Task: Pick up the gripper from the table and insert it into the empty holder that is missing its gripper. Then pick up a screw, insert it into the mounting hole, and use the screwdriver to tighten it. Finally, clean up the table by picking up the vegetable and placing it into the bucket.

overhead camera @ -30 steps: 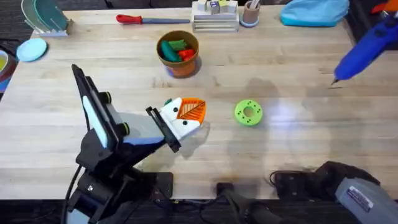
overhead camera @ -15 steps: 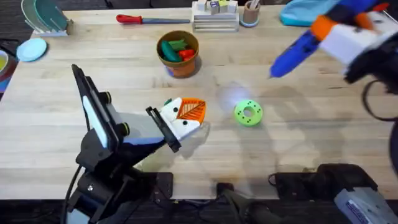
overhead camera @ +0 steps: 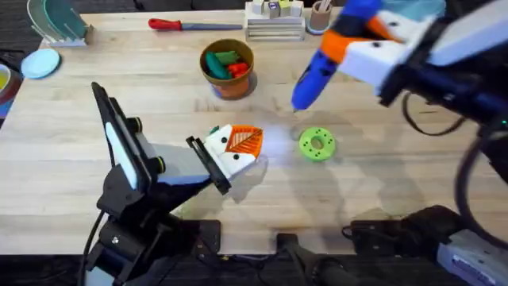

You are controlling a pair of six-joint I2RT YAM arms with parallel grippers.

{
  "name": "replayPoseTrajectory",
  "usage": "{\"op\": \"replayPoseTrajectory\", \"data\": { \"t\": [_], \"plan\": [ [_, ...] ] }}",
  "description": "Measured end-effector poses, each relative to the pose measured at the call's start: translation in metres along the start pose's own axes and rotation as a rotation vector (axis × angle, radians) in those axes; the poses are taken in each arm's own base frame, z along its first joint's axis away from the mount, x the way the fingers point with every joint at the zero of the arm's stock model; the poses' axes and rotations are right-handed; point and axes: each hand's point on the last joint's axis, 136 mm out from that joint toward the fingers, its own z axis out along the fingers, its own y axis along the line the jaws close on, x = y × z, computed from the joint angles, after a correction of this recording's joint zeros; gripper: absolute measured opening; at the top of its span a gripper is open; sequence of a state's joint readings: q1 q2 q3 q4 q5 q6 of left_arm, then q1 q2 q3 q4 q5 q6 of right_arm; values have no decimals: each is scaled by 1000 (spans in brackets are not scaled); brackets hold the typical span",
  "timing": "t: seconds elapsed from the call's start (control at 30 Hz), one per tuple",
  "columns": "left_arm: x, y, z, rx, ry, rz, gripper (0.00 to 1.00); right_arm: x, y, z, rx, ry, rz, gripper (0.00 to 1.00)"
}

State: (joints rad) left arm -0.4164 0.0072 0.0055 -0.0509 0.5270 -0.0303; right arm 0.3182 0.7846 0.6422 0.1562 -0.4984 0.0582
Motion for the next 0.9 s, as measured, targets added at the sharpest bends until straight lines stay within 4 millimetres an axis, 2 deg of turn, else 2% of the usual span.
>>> {"op": "replayPoseTrajectory", "data": {
  "t": [0.13,0.23,0.27,0.4,0.6,0.77,0.9],
  "plan": [
    [0,0,0,0,0,0,7,-4,15,25,-78,42,13,169],
    [0,0,0,0,0,0,7,-19,28,40,-127,63,-14,167],
    [0,0,0,0,0,0,7,-35,41,51,-171,64,-50,165],
    [0,0,0,0,0,0,7,-50,60,63,-229,49,-89,162],
    [0,0,0,0,0,0,7,-51,97,75,-335,54,-148,160],
    [0,0,0,0,0,0,7,-46,128,74,-419,53,-185,157],
    [0,0,0,0,0,0,7,-56,145,73,-460,0,-215,155]
  ]
}}
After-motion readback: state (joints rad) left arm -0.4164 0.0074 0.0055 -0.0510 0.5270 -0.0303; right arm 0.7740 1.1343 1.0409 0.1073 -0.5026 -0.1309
